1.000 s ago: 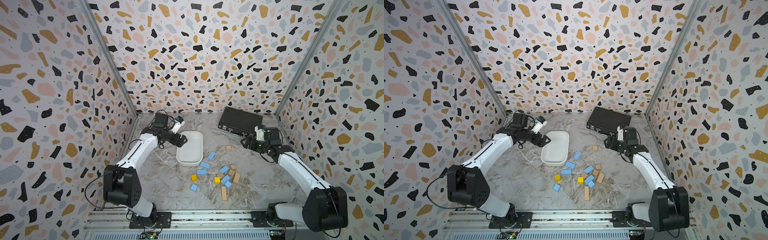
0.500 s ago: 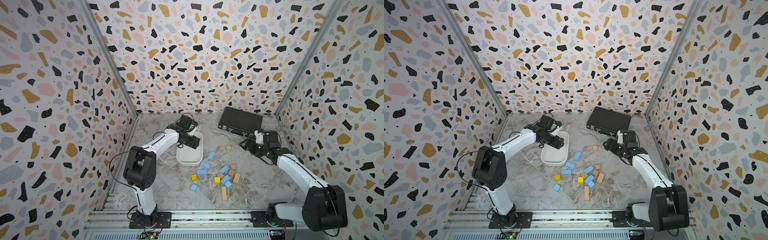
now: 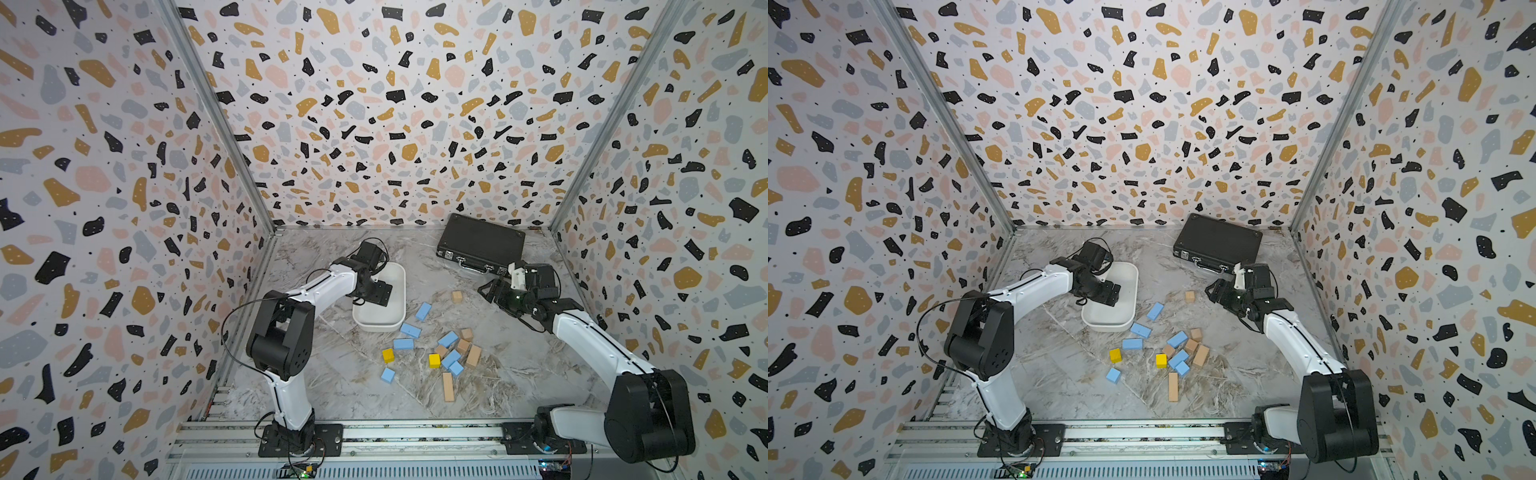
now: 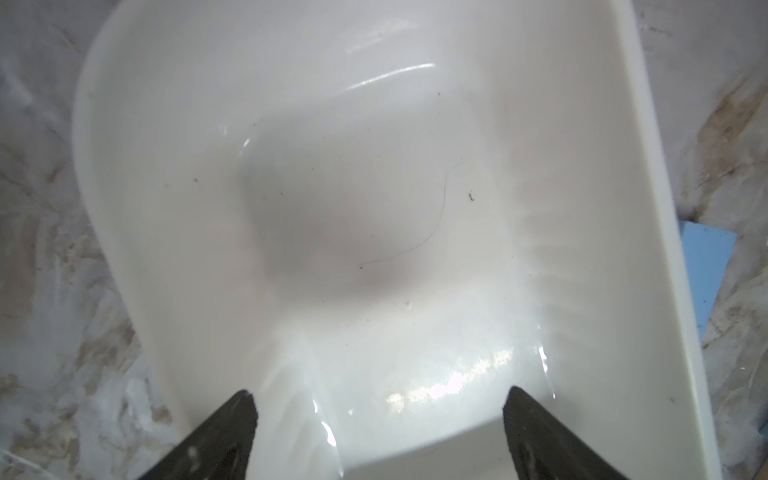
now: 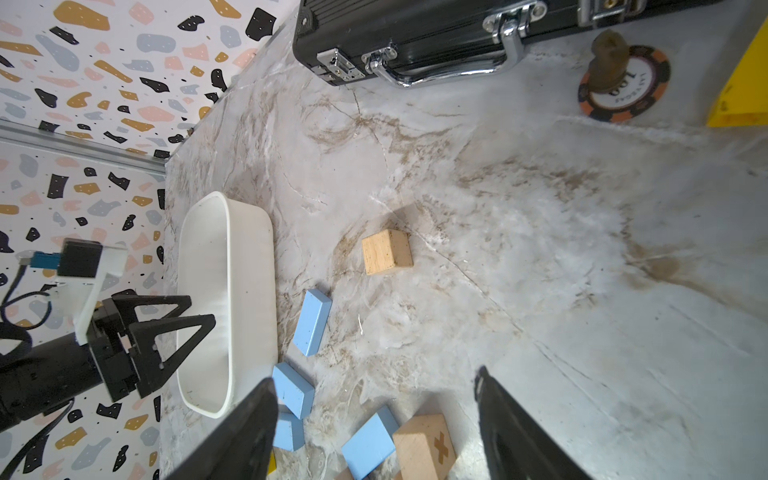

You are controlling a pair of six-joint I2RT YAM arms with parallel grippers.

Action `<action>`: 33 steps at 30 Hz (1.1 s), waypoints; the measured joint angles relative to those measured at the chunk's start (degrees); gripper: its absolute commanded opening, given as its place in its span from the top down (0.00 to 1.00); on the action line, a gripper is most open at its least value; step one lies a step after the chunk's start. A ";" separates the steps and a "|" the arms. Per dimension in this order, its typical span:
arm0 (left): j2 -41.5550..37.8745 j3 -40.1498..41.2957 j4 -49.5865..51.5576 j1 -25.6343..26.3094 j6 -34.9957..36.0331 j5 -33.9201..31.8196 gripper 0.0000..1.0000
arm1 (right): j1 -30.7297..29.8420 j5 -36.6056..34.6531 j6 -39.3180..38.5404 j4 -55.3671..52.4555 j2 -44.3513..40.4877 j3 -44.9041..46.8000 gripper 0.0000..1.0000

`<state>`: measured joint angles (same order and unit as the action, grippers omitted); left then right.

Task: Pick out the blue building blocks
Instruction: Move the storage box to the center of the board.

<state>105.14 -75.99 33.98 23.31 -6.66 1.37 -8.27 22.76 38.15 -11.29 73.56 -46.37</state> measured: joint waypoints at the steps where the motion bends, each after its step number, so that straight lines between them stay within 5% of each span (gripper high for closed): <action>1: 0.00 0.11 0.07 0.00 -0.24 0.09 0.07 | 0.00 0.02 0.02 0.11 0.00 0.04 0.23; 21: -10.38 12.35 0.24 -4.66 -3.26 -1.57 0.07 | -1.27 0.57 0.00 0.81 1.73 1.05 0.25; 33: -14.01 18.73 -0.59 -6.27 -4.13 1.33 0.07 | -1.57 -0.28 -5.31 -8.22 3.89 -3.58 0.27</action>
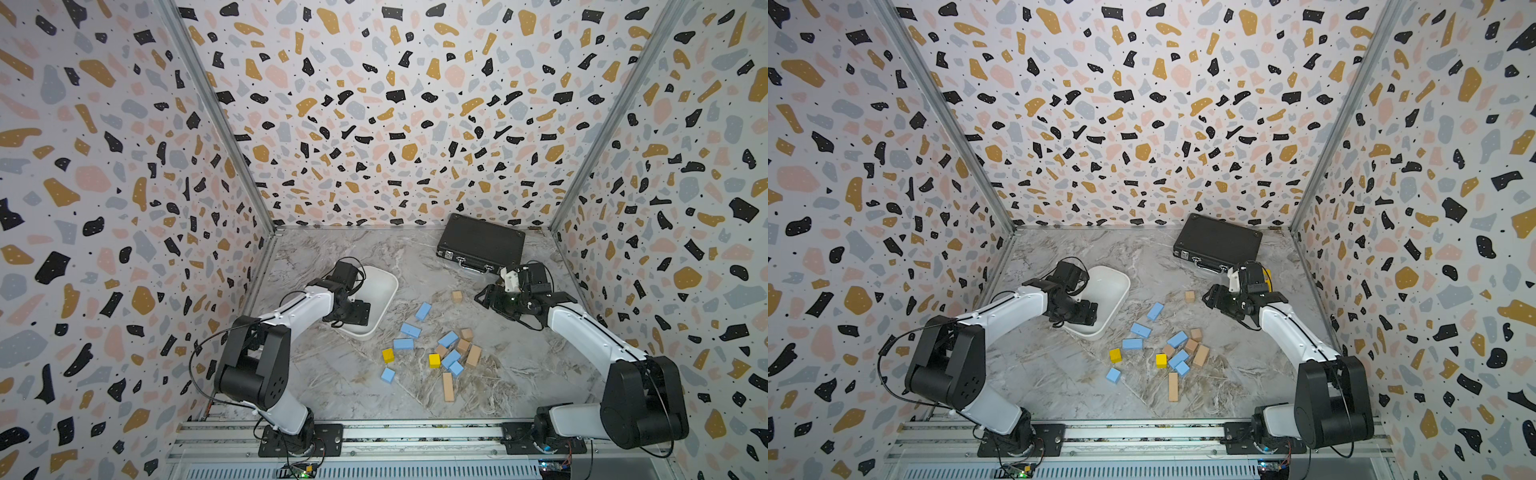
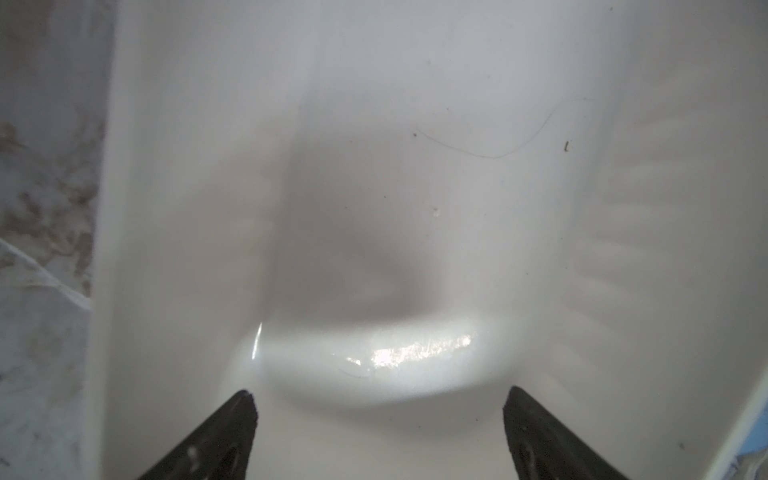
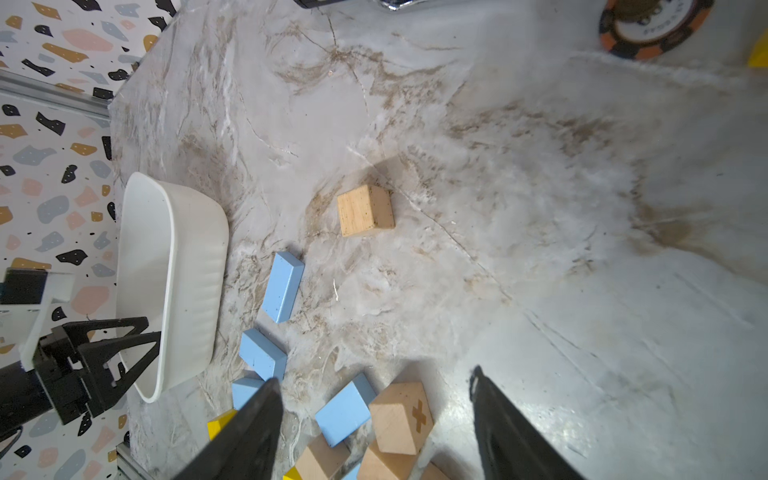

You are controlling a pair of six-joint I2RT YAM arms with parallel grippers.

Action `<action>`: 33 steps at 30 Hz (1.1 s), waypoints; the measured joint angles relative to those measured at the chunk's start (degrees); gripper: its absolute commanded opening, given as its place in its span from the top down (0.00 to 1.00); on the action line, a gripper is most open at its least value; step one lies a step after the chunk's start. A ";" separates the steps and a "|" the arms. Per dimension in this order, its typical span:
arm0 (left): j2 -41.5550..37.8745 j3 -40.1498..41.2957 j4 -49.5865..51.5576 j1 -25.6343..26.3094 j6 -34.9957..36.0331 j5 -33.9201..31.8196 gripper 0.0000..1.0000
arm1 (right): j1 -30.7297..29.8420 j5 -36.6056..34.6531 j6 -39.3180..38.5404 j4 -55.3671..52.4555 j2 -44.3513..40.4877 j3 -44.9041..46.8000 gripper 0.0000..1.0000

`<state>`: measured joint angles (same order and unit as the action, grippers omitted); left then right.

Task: Pick out the blue building blocks
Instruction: Move the storage box to the center of the board, then pick up the building block from the center of the board.

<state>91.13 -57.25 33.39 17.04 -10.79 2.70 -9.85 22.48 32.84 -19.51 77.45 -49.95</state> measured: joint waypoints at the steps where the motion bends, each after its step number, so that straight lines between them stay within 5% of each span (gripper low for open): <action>1: -0.52 0.35 0.17 0.00 -0.44 1.07 0.07 | -0.04 0.02 -0.24 -0.22 0.00 -0.04 0.27; 21: -7.93 6.36 1.25 0.00 -6.40 19.06 0.10 | -6.67 -5.60 -8.26 -15.23 5.25 -11.02 0.40; 33: -7.67 -16.37 8.17 1.86 2.12 10.75 0.27 | -7.30 -6.93 -6.19 -15.15 5.95 -12.92 0.40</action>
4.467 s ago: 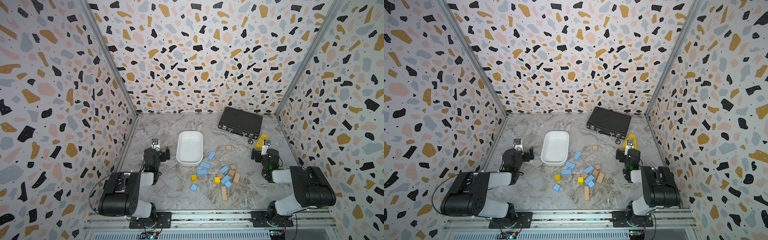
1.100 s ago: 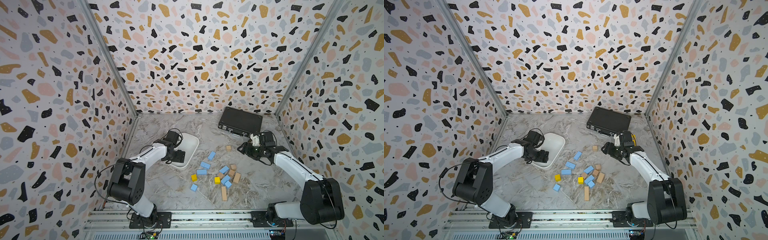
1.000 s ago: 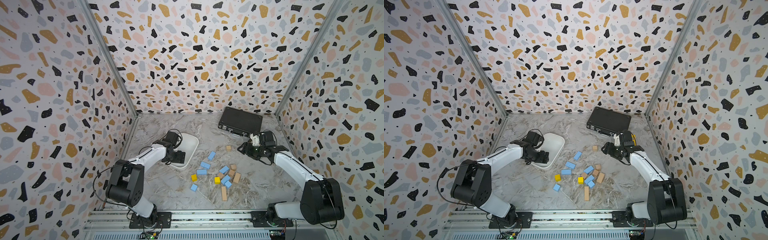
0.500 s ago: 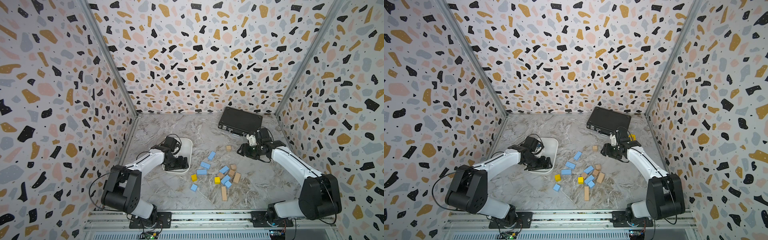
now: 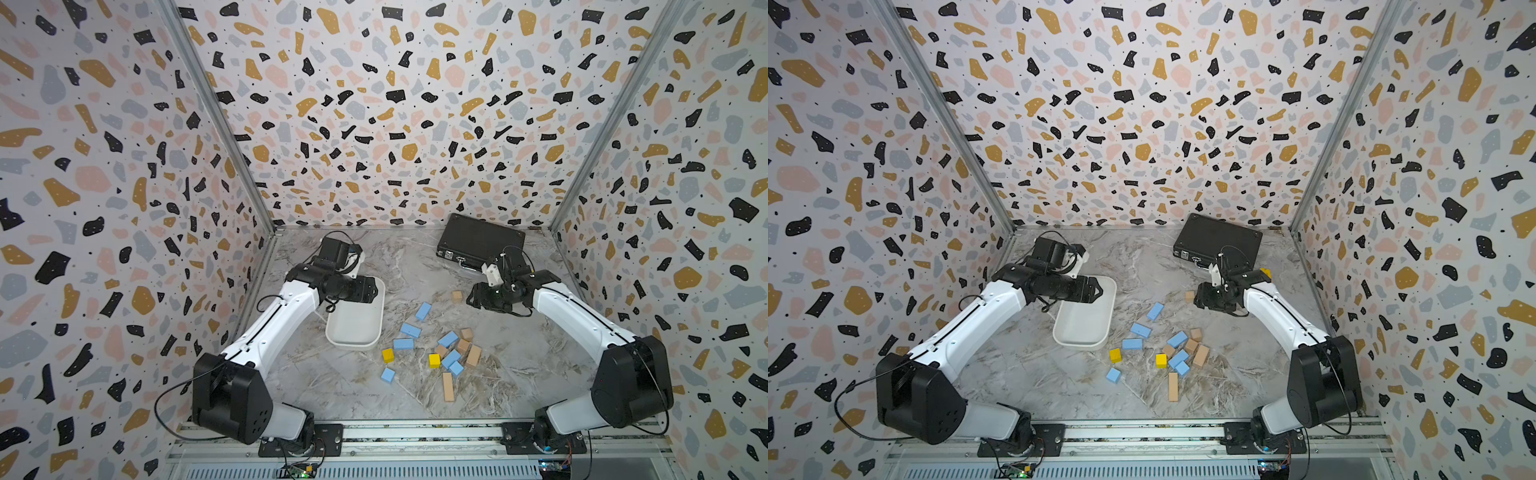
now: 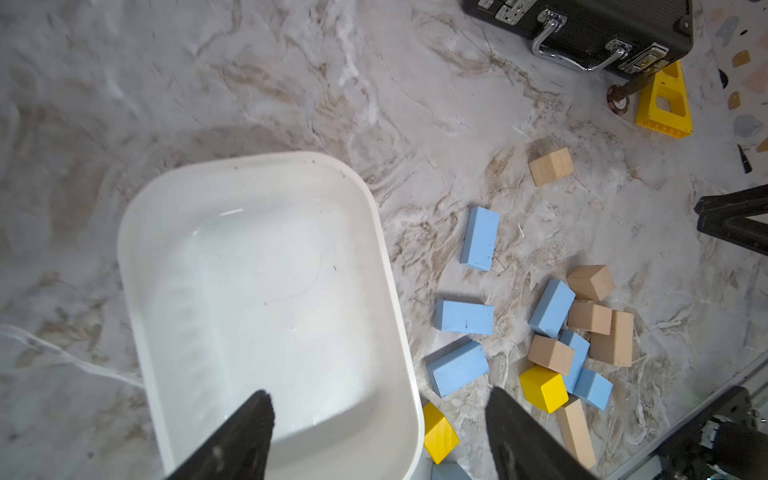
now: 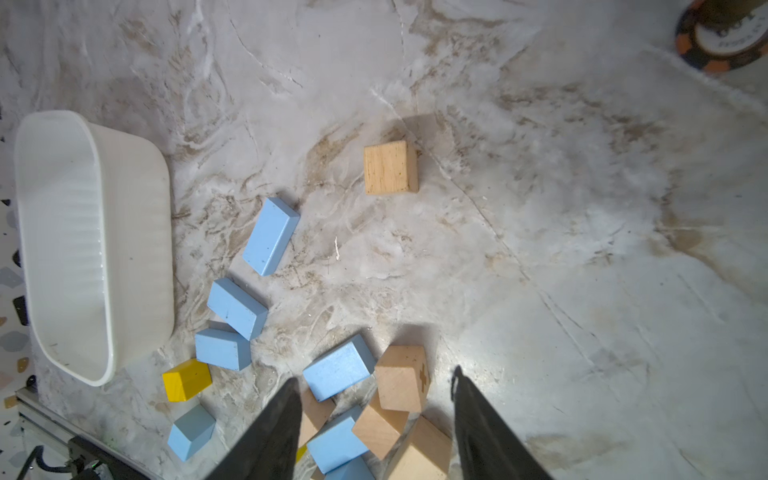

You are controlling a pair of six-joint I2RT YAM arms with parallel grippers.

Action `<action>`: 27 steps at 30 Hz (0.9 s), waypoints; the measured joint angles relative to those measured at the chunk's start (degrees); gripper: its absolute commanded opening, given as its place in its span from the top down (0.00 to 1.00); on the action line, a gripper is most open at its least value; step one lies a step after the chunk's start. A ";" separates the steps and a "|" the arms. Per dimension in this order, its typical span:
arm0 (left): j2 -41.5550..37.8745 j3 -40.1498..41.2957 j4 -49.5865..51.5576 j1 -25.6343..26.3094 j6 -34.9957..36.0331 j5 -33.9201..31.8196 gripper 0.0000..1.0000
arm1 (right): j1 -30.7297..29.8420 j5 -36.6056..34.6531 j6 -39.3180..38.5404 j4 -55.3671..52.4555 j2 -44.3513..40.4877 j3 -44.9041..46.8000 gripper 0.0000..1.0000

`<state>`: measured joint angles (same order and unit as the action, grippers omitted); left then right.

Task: Pick out the blue building blocks
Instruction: Pick up the building block from the center of the board.

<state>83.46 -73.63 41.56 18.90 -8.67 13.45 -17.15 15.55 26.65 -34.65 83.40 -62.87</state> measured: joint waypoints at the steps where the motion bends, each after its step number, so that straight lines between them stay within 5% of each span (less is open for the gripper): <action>1: 1.51 -2.01 0.76 0.81 0.42 -0.76 0.28 | 0.52 0.09 0.44 0.63 -0.72 0.70 0.41; 11: 20.79 -17.49 7.45 10.29 2.29 -8.17 0.36 | 7.34 3.21 3.02 4.87 -6.69 10.67 0.41; 18: 31.56 -27.08 10.40 15.10 1.73 -11.50 0.45 | 7.45 5.64 5.86 8.66 -11.15 17.00 0.41; 27: 40.92 -33.29 12.13 18.51 0.33 -12.79 0.43 | 7.45 7.37 10.08 12.72 -15.02 23.67 0.41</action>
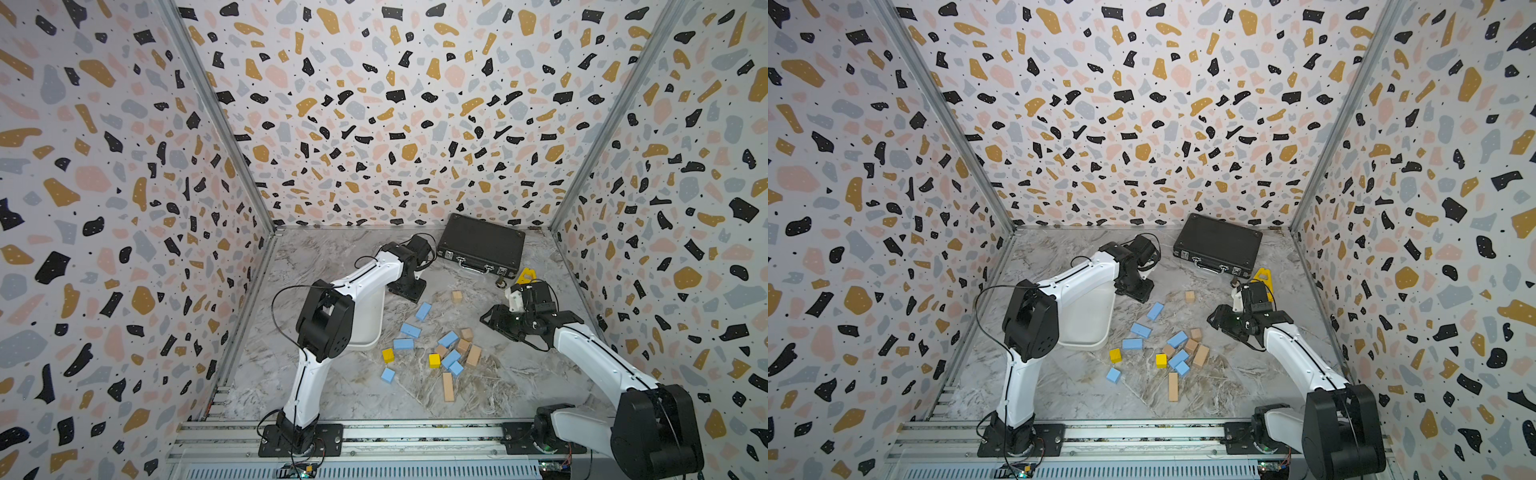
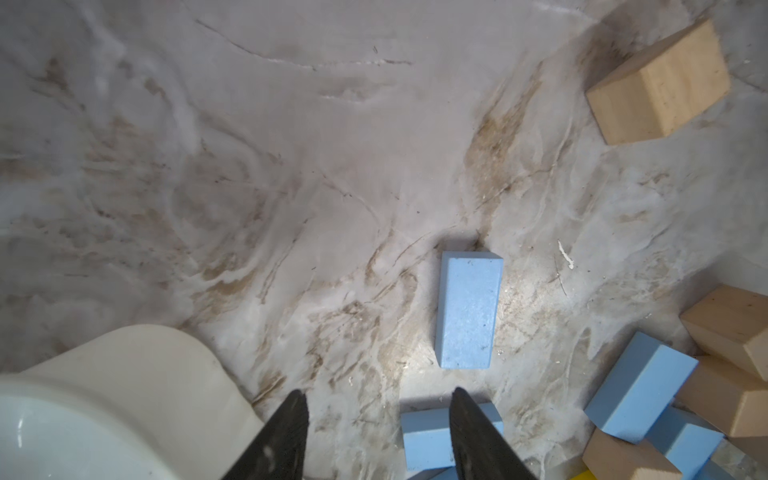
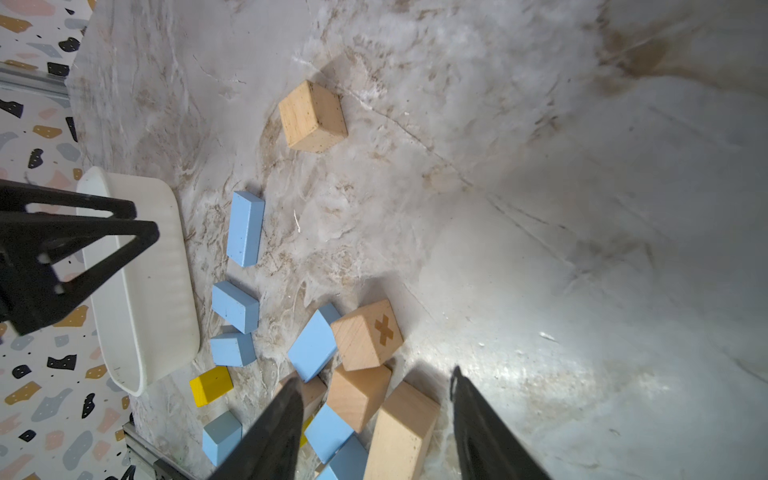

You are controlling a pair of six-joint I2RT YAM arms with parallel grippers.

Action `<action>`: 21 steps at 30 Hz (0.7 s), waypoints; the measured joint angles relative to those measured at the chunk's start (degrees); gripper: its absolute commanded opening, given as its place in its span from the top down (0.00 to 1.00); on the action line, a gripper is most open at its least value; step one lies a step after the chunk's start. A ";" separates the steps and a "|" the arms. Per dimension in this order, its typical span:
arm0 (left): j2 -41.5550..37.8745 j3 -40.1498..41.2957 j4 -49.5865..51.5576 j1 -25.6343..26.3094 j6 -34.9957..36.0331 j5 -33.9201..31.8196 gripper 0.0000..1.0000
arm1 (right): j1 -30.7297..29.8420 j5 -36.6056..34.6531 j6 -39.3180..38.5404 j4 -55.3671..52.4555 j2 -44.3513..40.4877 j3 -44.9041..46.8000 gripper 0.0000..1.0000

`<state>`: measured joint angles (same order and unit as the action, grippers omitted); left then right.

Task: Pick out the blue building blocks
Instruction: Pick up the building block from the center of the board.

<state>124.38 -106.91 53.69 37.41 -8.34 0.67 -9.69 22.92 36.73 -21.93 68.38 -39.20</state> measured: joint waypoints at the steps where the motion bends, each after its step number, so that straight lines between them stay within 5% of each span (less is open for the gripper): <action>1: 0.81 -0.42 0.13 0.26 -0.13 0.00 0.43 | 0.00 0.02 0.20 0.17 -0.11 0.22 0.41; 21: 11.34 -8.44 2.14 5.07 -3.54 -1.86 0.45 | 0.07 0.46 0.35 0.70 -1.38 1.66 0.41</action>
<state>135.72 -115.35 55.83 42.48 -11.88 -1.19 -9.63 23.38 37.08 -21.23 67.00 -37.54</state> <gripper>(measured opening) 0.552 0.594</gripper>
